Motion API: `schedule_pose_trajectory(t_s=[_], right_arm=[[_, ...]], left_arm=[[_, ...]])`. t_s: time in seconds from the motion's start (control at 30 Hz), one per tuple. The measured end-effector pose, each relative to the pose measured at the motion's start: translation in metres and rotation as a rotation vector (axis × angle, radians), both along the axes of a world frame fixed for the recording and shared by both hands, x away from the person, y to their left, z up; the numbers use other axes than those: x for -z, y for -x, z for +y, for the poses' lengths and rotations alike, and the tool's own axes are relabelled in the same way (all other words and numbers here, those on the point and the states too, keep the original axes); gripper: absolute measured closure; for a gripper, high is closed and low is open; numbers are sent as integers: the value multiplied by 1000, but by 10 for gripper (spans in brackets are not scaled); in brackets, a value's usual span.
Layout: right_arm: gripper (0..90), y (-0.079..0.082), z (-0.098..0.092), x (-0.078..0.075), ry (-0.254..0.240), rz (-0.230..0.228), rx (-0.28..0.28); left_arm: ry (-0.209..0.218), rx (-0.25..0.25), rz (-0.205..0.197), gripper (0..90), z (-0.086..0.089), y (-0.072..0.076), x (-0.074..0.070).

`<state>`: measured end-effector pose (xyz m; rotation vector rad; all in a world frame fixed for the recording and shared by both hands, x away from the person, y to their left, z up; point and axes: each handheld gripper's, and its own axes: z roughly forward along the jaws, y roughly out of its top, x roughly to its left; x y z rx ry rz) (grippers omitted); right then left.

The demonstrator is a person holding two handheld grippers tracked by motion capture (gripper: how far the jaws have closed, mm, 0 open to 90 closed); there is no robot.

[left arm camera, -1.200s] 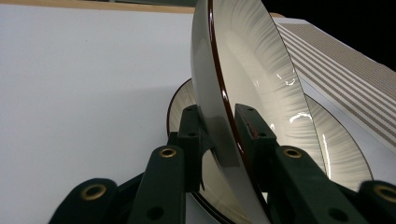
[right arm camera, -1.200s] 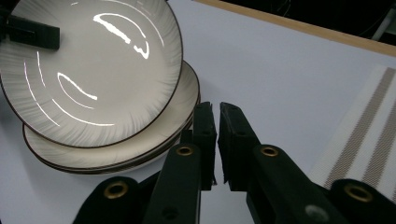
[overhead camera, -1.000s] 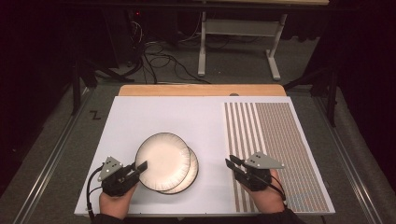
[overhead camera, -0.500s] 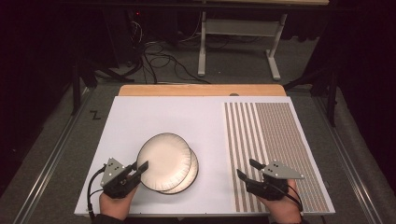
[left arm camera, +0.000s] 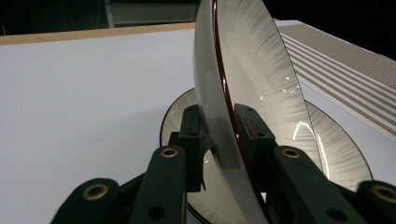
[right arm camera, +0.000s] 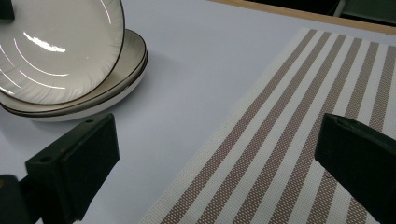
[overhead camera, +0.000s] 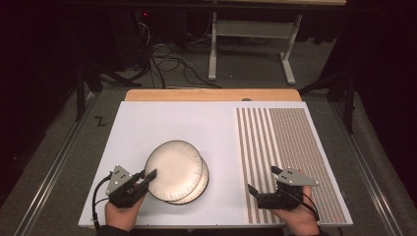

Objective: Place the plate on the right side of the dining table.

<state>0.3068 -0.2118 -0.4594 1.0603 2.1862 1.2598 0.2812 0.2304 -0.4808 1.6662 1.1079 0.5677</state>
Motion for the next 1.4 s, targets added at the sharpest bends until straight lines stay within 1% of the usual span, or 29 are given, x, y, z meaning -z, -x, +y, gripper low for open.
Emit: schedule_pose_trajectory(t_s=[0.07, 0.1, 0.17, 0.2, 0.27, 0.3, 0.33, 0.37, 0.4, 0.43, 0.47, 0.5, 0.53, 0.57, 0.6, 0.63, 0.7, 0.8, 0.83, 0.87, 0.9, 0.93, 0.97, 1.03, 1.1, 1.23, 1.3, 1.33, 1.4], right_arm=[[5, -5, 4, 1, 10, 18, -19], [5, -7, 6, 2, 4, 33, -26], [5, -10, 8, 3, 4, 41, -27], [6, -15, 14, 4, 4, 43, -38], [6, -17, 18, 4, -2, 47, -40], [12, -20, 26, 5, -8, 50, -62], [17, -22, 30, 5, -9, 53, -72], [26, -23, 34, 6, -5, 48, -84], [26, -23, 34, 6, -5, 48, -84], [27, -24, 38, 6, -6, 49, -89], [27, -26, 47, 6, -6, 39, -95], [26, -27, 51, 5, -3, 35, -97], [26, -27, 51, 5, -3, 35, -97], [23, -30, 59, 4, -3, 22, -103], [23, -30, 59, 4, -3, 22, -103], [21, -31, 67, 4, -8, 4, -98], [21, -31, 71, 3, -7, 5, -102], [21, -34, 81, 2, -8, -12, -115], [29, -36, 89, 1, -1, -14, -121], [29, -36, 89, 1, -1, -14, -121], [34, -39, 97, 1, 11, -18, -139], [34, -39, 97, 1, 11, -18, -139], [36, -40, 101, 2, 16, -18, -144], [46, -45, 113, 3, 11, 3, -165], [56, -48, 120, 5, -4, 46, -175], [74, -53, 129, 9, -8, 67, -178], [96, -56, 134, 12, -15, 77, -189], [121, -61, 140, 14, -15, 89, -194], [146, -66, 146, 17, -7, 108, -204]], left_arm=[[-5, 1, -4, 748, -1, 0, -1], [-6, 2, -4, 747, -1, 0, -1], [-5, 3, -2, 748, 0, 0, -1], [-2, 2, 1, 747, 0, 0, 0], [-1, 2, 1, 747, 0, 0, 0], [-5, 4, -2, 747, 0, 0, -1], [-9, 6, -4, 747, -1, 0, -1], [-12, 7, -5, 747, -1, 0, -1], [-12, 7, -5, 747, -1, 0, -1], [-12, 9, -4, 747, -1, 0, -1], [-10, 9, 0, 747, -1, -1, -1], [-10, 8, 1, 747, -1, -1, -1], [-10, 8, 1, 747, -1, -1, -1], [-10, 8, 1, 747, -1, -1, -1], [-10, 8, 1, 747, -1, -1, -1], [-12, 8, -2, 747, -1, 0, -2], [-13, 8, -2, 747, -1, 0, -2], [-12, 7, 2, 747, -1, 0, -2], [-11, 7, 3, 747, -1, -1, -2], [-11, 7, 3, 746, -1, -1, -2], [-12, 8, 2, 747, -1, 0, -2], [-12, 8, 2, 747, -1, 0, -2], [-13, 8, 0, 747, -1, 0, -2], [-12, 8, 0, 747, -1, 0, -2], [-11, 9, 1, 746, -1, -1, -2], [-11, 14, 0, 747, -1, -1, -2], [-10, 17, -1, 748, -1, -1, -2], [-9, 19, -2, 749, -1, -2, -2], [-10, 23, -4, 750, -1, -2, -2]])
